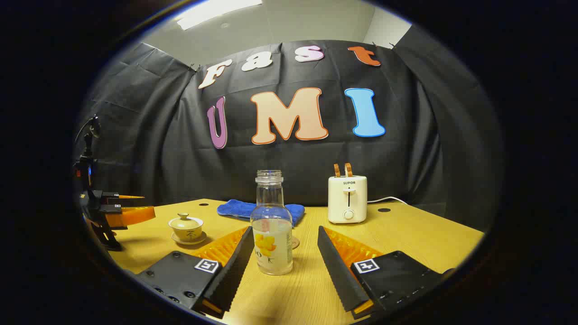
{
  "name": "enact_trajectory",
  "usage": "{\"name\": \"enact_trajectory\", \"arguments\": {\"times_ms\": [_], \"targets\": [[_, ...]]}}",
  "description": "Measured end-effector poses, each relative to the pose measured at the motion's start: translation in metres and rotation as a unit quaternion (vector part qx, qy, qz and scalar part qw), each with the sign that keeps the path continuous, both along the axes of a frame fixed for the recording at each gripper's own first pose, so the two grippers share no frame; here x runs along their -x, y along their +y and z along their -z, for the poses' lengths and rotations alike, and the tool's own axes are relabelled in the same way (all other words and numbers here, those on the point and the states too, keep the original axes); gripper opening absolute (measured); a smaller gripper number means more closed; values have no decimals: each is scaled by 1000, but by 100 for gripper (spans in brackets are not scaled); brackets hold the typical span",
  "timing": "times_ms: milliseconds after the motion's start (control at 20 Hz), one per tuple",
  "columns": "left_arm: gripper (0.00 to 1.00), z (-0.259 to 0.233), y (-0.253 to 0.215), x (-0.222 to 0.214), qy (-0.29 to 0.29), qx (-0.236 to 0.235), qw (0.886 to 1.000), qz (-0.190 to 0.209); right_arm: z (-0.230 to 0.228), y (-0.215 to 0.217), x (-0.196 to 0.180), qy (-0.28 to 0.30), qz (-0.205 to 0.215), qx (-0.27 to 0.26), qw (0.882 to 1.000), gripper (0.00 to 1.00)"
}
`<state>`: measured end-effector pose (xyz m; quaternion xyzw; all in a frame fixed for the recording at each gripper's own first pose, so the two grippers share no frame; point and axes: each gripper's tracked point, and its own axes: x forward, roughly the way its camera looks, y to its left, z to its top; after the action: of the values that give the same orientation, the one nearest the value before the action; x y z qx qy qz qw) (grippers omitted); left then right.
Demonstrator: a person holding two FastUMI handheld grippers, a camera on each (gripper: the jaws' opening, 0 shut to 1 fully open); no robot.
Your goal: Open the teacup lid with one hand, grasp the water bottle and pour water into the teacup with the other hand; after pouring, place the water bottle on the coaster and then close the teacup lid.
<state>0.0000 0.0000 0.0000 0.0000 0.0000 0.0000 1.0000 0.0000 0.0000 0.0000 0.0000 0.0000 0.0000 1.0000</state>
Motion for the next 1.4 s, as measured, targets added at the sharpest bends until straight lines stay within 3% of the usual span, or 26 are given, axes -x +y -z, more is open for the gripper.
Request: {"name": "enact_trajectory", "arguments": {"times_ms": [100,500,550,750,900,1250,1350,1400], "targets": [[95,2,0,-1,2,-1,1000,0,2,1,-1,3,0,5,1000,94],[95,4,5,-5,4,-8,1000,-10,4,0,-3,7,4,4,1000,92],[95,4,6,-6,5,-9,1000,-11,6,-1,-3,10,5,5,1000,95],[95,3,8,-5,2,-9,1000,-12,7,-1,-4,14,7,5,1000,88],[95,3,9,-5,0,-7,1000,-12,7,-1,-3,14,7,5,1000,92],[98,4,16,-6,-3,27,1000,-6,8,-5,-4,15,15,5,1000,95],[95,4,17,-7,-2,29,1000,-8,9,-4,-4,15,15,5,1000,88],[95,5,16,-9,-2,29,1000,-5,8,-4,-5,15,15,5,1000,92]]}}
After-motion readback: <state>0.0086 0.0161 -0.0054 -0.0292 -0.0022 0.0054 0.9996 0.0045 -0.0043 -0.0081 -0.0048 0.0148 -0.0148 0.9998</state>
